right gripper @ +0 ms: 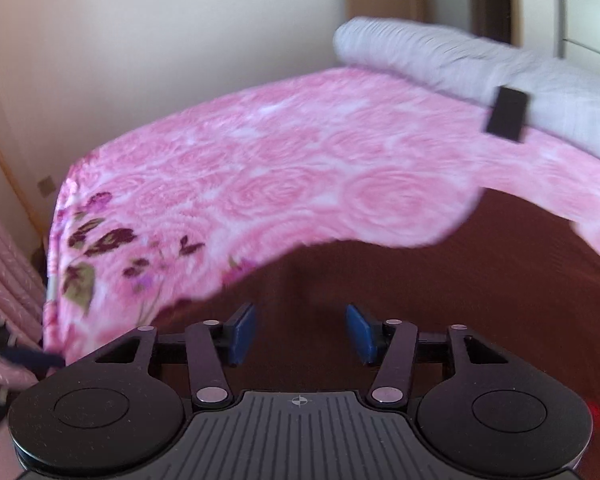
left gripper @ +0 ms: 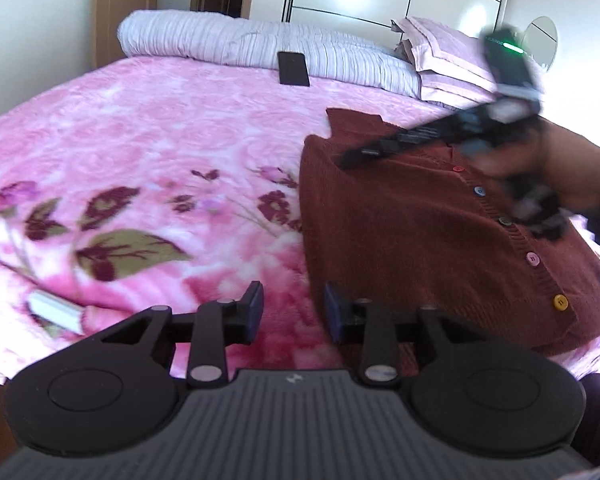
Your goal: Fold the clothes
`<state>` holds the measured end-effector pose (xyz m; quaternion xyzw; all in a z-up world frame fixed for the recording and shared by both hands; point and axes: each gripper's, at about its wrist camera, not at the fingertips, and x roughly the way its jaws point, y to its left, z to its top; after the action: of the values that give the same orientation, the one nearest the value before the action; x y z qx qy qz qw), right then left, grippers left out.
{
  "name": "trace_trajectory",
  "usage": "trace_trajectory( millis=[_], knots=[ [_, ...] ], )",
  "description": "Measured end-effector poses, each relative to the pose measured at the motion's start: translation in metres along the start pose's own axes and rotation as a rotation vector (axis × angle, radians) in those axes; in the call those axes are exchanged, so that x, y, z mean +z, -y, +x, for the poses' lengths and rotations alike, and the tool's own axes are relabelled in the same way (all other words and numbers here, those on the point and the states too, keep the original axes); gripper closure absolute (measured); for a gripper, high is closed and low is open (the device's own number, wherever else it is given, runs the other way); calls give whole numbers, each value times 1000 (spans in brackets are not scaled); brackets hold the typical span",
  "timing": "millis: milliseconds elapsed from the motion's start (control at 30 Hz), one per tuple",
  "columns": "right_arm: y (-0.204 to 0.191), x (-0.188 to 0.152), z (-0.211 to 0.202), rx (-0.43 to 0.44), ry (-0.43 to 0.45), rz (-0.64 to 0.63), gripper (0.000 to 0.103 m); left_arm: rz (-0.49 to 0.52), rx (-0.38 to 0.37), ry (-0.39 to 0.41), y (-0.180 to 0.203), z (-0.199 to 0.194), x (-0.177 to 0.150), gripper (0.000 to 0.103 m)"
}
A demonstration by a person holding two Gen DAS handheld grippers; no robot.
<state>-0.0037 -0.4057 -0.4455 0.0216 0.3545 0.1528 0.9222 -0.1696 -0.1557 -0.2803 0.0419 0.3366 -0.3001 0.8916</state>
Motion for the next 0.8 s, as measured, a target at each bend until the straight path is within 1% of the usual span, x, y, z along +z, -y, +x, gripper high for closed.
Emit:
trace_trajectory(
  millis=[67,133,200,267,333,433,500,633,700,800],
  knots=[
    [4,-23,-40,-43,35,40,50,1,-6,8,3,-8,-1,77],
    [10,-56,-72,-84,49,105,50,-2,-23,12,7,-10,-4,77],
    [16,-90,-104,-125,63,171,50,3,-22,-2,12,-5,-9,77],
    [22,-123,-136,-166,77,237,50,19,-7,-19,15,0,-14,76],
    [28,-157,-168,-207,91,303,50,35,14,-24,16,3,-19,74],
    [37,-207,-216,-268,112,402,50,27,27,-23,15,1,-19,74],
    [43,-241,-249,-309,126,468,50,52,47,-31,17,-3,-18,74],
    [26,-256,-274,-411,113,458,50,125,57,-54,18,-6,-15,74],
    [18,-264,-286,-462,106,452,50,196,72,-55,21,-11,-12,75],
    [4,-273,-302,-533,100,445,50,310,80,-42,26,-20,-11,74]
  ],
)
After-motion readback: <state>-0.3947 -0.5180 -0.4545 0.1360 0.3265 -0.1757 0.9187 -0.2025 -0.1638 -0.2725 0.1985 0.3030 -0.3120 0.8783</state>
